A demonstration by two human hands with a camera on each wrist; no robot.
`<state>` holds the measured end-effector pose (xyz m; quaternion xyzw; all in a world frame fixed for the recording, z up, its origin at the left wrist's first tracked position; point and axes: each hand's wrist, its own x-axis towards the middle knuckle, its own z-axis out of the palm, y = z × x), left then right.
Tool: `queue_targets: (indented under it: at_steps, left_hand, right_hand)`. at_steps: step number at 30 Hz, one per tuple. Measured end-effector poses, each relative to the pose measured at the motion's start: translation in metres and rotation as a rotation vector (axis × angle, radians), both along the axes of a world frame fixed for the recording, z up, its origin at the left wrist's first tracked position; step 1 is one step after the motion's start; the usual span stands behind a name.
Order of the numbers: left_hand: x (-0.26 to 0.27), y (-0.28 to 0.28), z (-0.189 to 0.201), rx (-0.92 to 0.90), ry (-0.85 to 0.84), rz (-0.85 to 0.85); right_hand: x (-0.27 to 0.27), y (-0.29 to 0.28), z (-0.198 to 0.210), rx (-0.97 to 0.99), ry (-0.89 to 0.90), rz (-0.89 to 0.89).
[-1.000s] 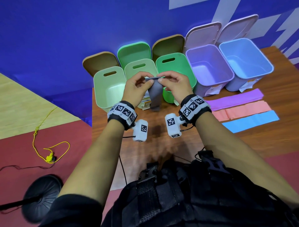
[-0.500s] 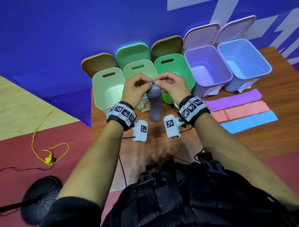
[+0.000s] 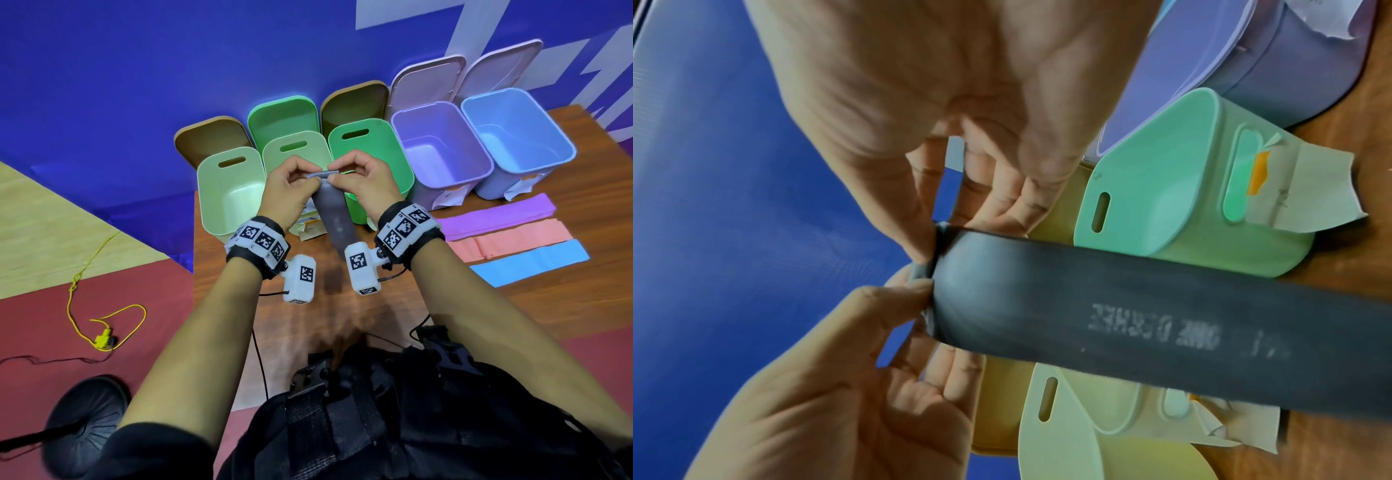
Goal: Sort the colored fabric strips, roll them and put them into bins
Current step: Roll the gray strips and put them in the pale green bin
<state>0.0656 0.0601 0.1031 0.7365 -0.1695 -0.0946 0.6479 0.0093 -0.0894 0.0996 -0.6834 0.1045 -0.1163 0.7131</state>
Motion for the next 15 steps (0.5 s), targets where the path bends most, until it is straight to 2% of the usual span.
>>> queue_targets:
  at_steps: [6, 15]
  left_hand:
    - [0.0017, -0.0013, -0.0018, -0.016, -0.064, 0.027]
    - [0.0017, 0.0017, -0.0027, -0.010, -0.060, 0.013]
  right_hand:
    - [0.0000, 0.0006, -0.0025, 0.068, 0.015, 0.047]
    - [0.0030, 0.0002, -0.0030, -0.043, 0.008, 0.016]
